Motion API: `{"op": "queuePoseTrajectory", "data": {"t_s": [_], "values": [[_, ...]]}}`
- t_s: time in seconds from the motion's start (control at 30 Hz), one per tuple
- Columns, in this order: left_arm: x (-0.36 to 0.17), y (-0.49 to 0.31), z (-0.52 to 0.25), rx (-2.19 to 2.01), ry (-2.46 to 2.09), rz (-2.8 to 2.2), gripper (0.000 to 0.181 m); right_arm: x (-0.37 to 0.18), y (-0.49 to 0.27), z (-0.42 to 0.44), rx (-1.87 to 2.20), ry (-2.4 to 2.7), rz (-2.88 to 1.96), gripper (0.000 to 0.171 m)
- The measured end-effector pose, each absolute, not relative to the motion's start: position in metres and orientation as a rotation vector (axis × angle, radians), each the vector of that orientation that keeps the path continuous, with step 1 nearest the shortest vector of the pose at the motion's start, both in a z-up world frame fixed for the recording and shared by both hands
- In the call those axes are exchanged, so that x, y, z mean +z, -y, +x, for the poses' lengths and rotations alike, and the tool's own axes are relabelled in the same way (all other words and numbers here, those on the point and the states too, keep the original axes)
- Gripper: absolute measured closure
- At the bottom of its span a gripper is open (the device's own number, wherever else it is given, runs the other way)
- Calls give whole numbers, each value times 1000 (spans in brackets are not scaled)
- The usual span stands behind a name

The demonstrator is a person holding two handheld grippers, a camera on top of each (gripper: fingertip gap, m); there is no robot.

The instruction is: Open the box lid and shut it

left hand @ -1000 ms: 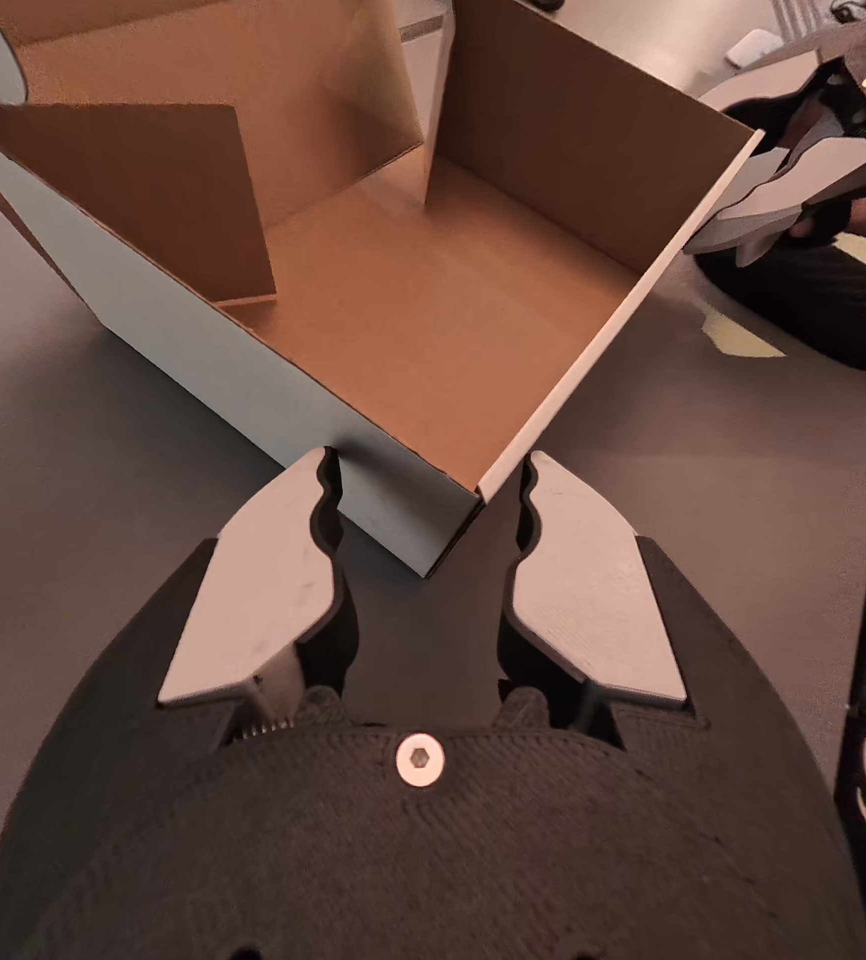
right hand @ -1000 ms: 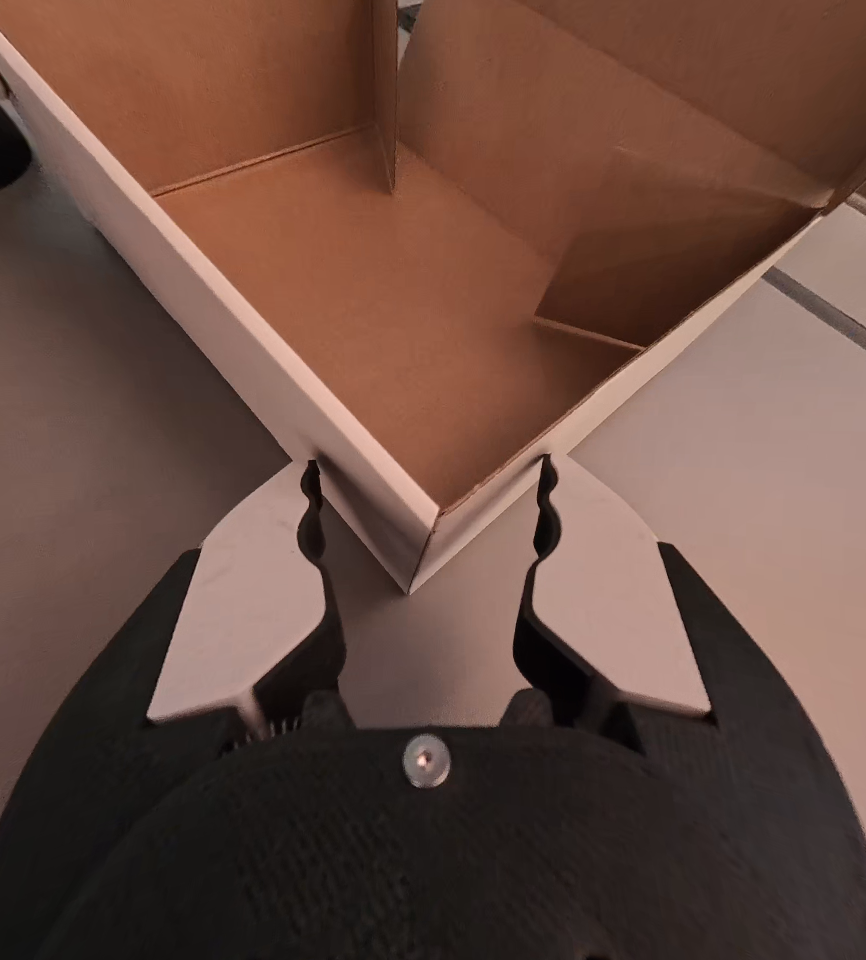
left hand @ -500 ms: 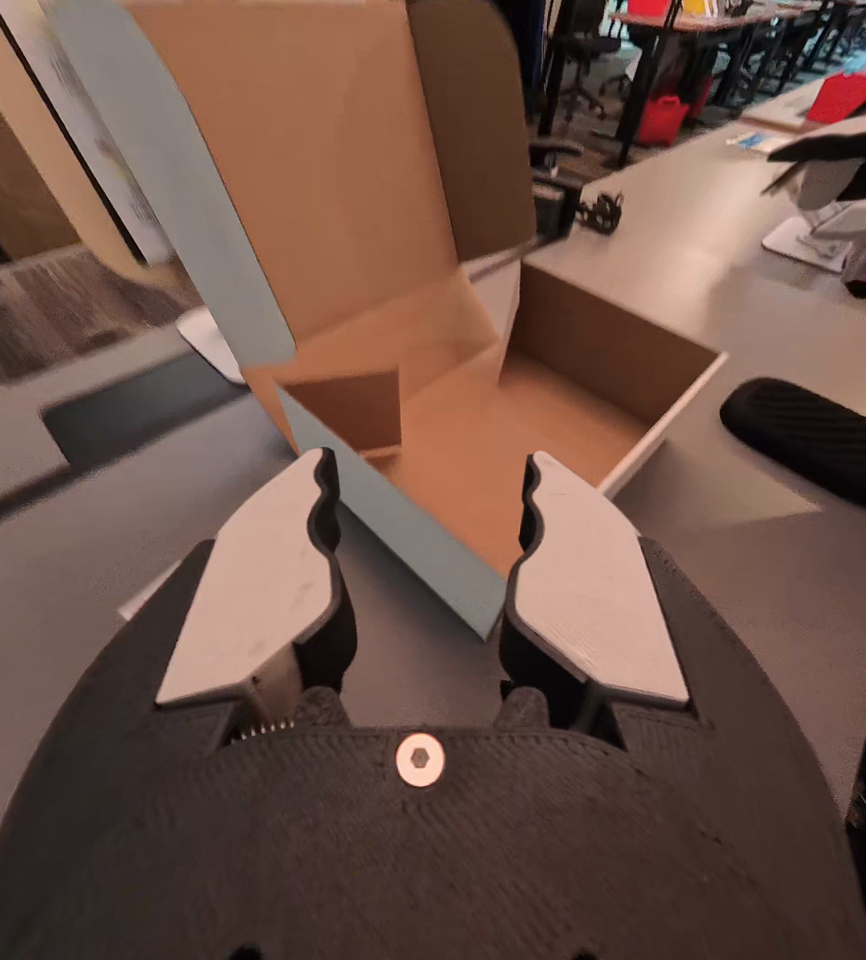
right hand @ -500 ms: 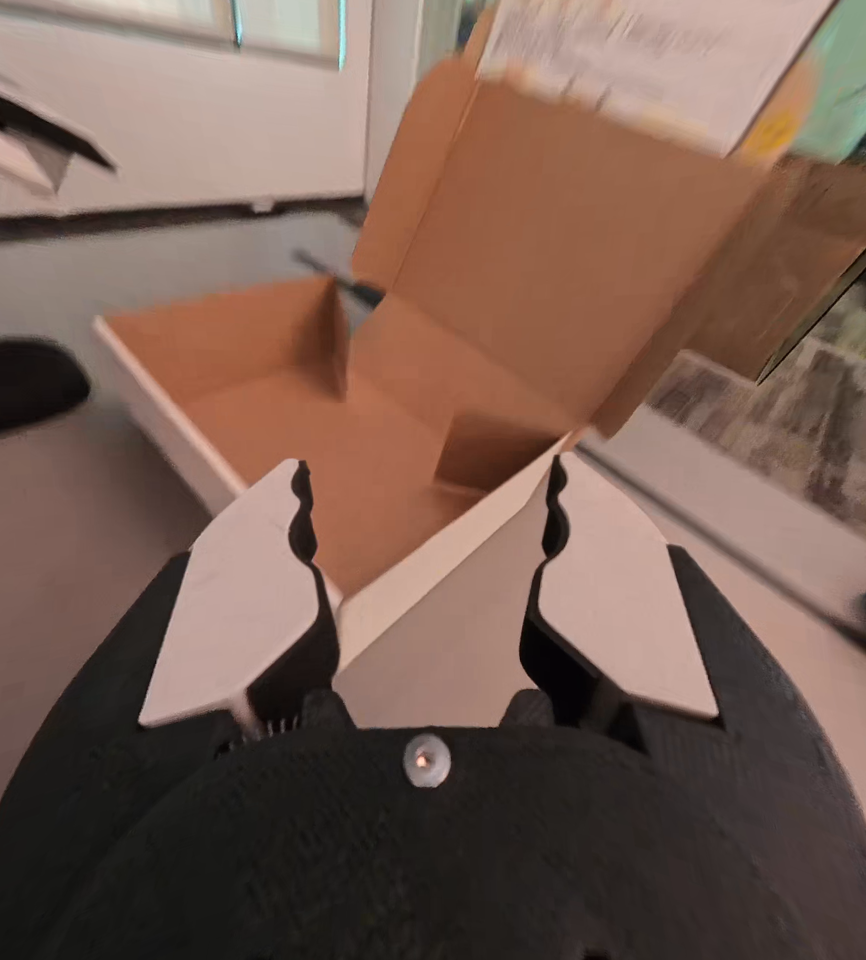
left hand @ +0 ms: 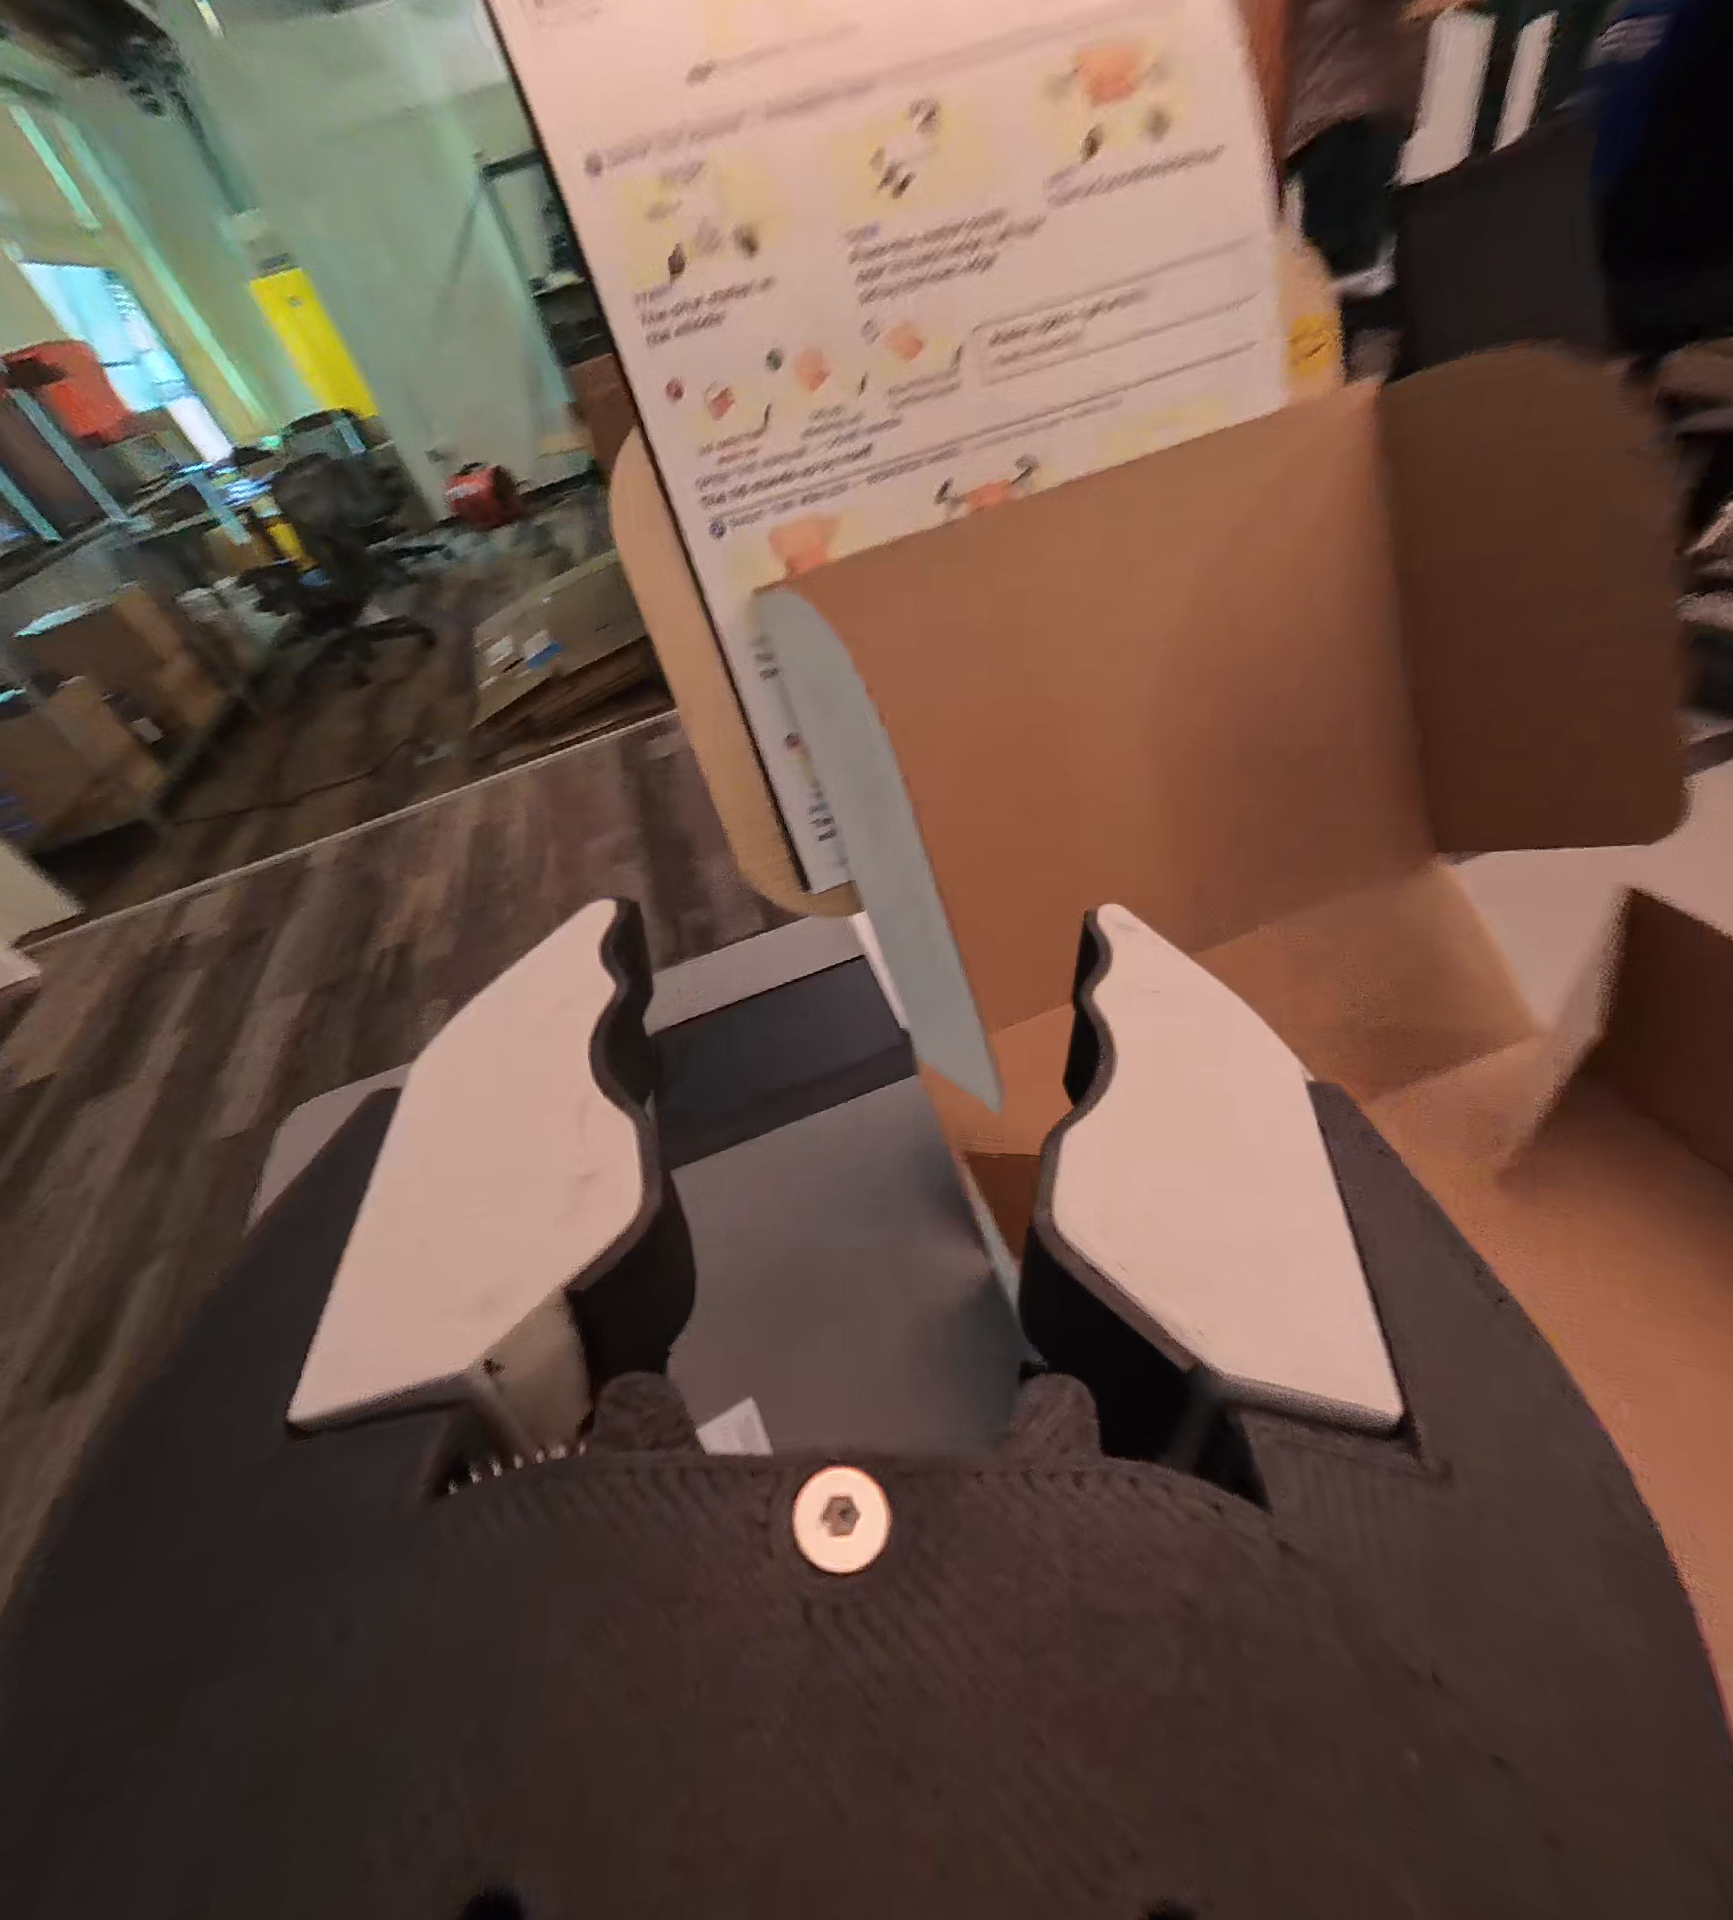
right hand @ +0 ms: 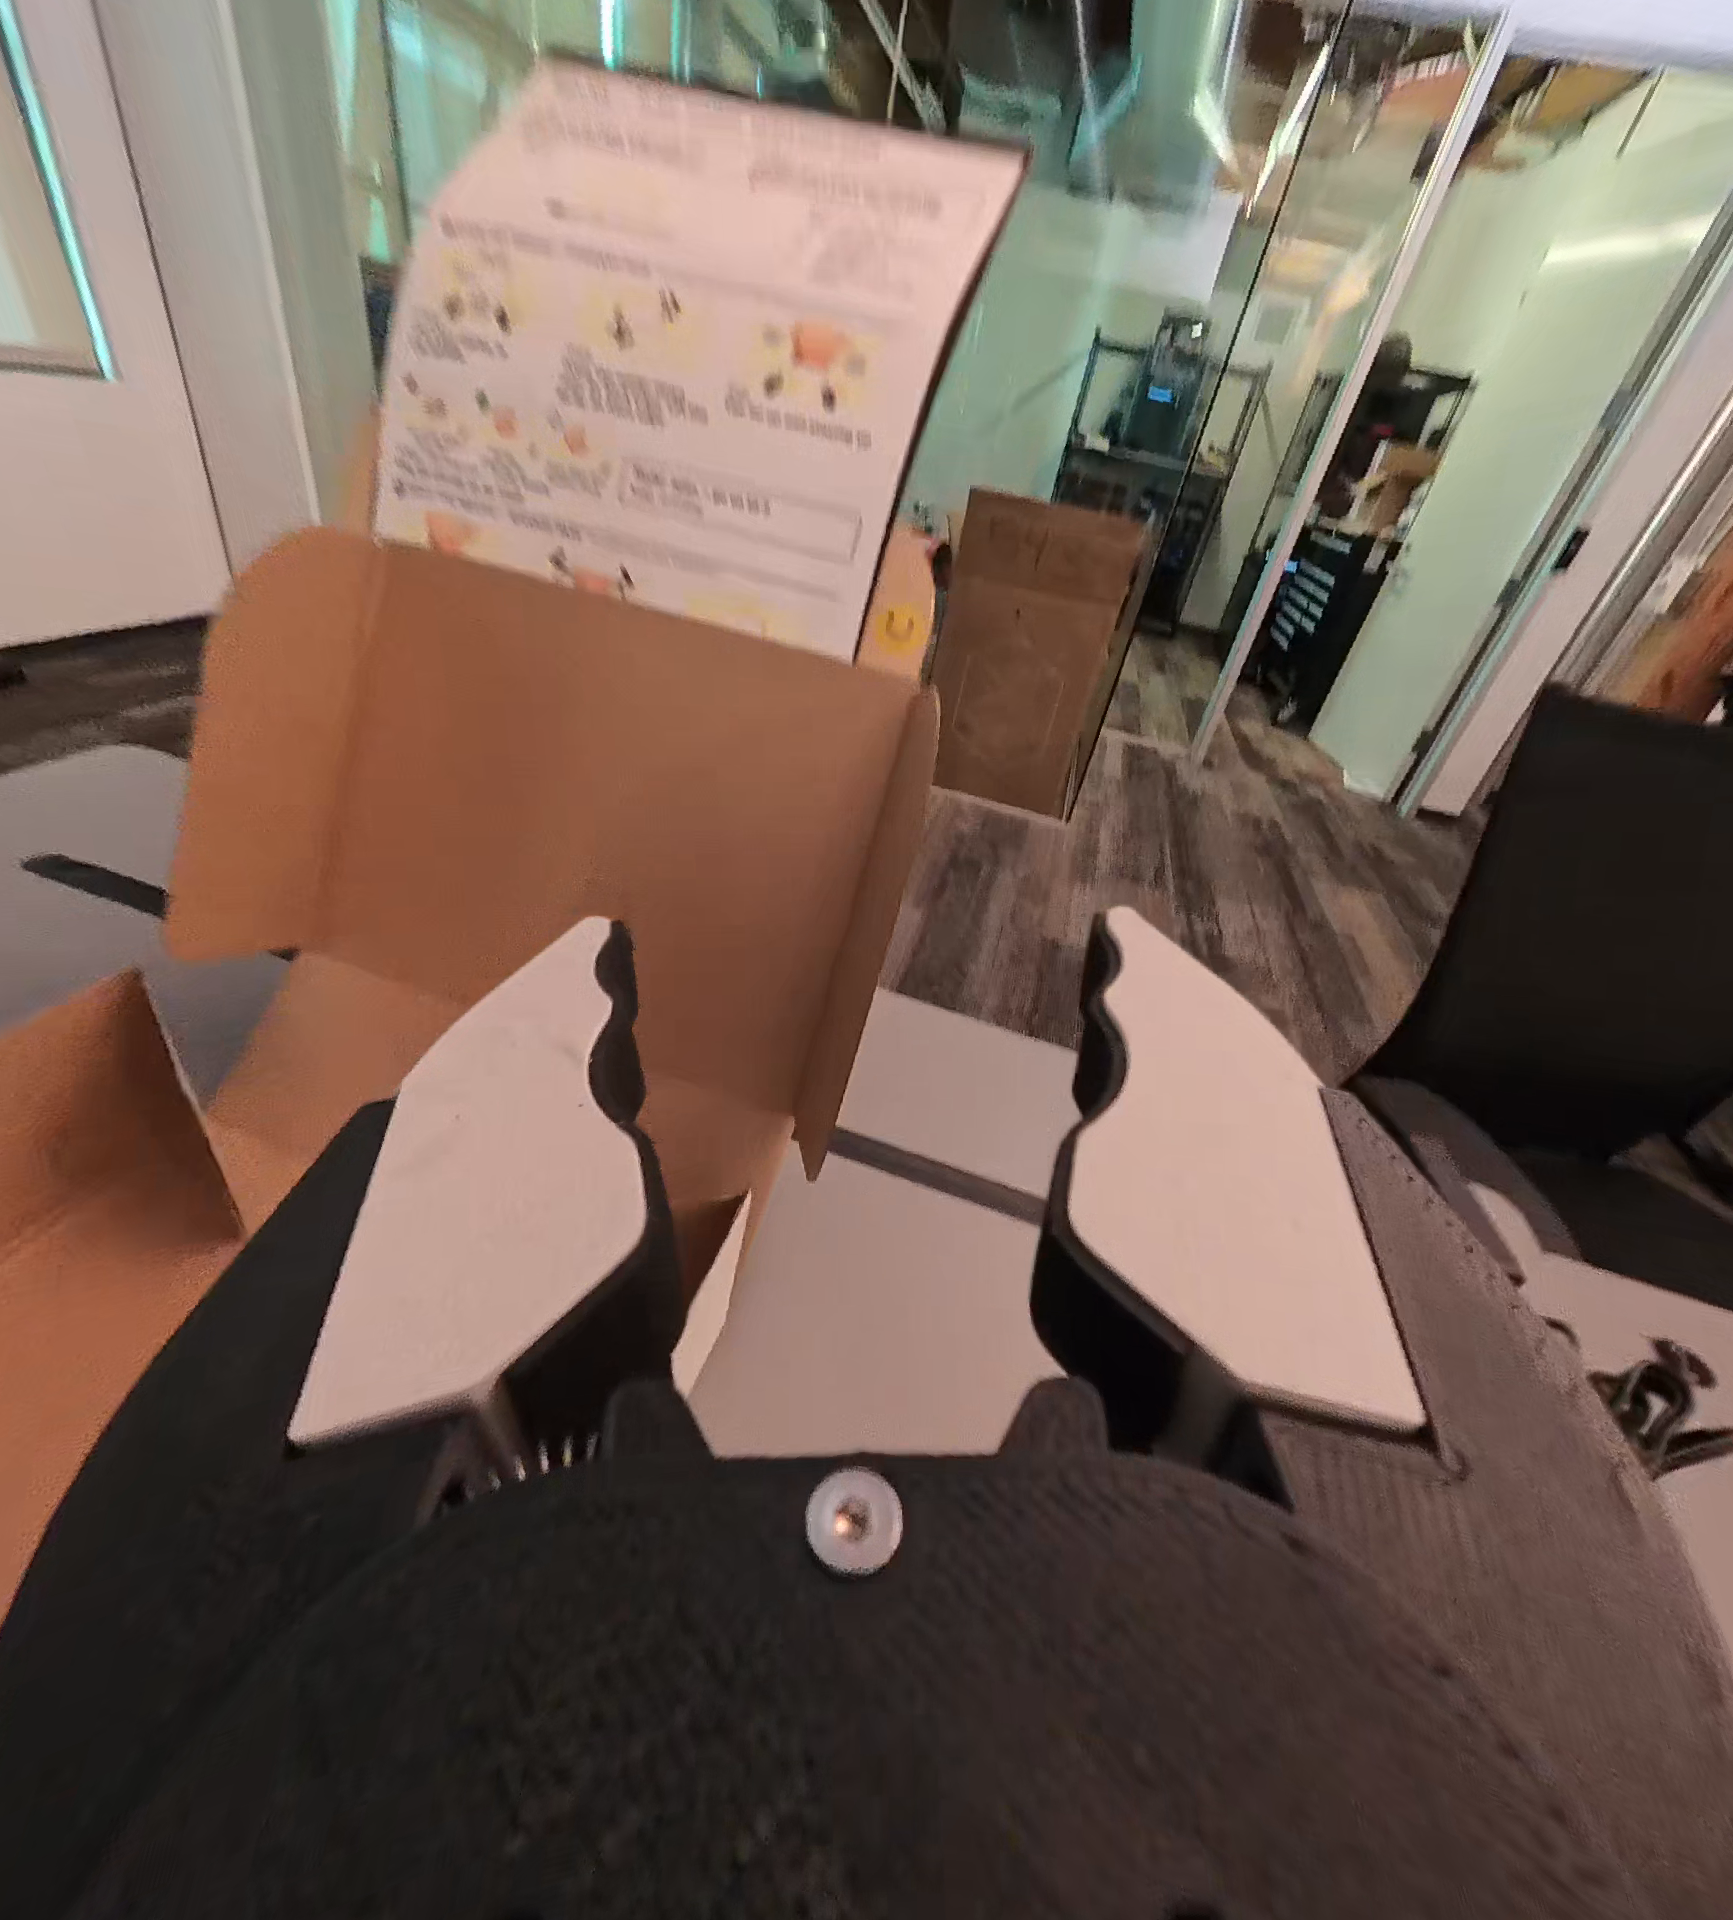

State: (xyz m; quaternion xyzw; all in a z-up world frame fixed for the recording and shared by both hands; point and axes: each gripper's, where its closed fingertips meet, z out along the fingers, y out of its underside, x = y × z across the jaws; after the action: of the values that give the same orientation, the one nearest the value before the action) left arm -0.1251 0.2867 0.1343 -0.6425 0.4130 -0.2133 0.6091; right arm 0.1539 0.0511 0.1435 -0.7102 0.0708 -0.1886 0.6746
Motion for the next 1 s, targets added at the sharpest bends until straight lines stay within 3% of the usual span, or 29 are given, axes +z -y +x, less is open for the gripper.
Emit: {"op": "queuePoseTrajectory", "data": {"t_s": [0.17, 0.37, 1.0], "values": [[113, -317, -110, -253, -914, -1483, 97, 96, -80, 175, -448, -185, -1716, 85], [107, -305, -96, -308, -970, -1492, 97, 81, -93, 169, -497, -144, -1785, 85], [112, -289, -85, -323, -979, -1447, 97, 89, -93, 155, -595, -57, -1787, 86]]}}
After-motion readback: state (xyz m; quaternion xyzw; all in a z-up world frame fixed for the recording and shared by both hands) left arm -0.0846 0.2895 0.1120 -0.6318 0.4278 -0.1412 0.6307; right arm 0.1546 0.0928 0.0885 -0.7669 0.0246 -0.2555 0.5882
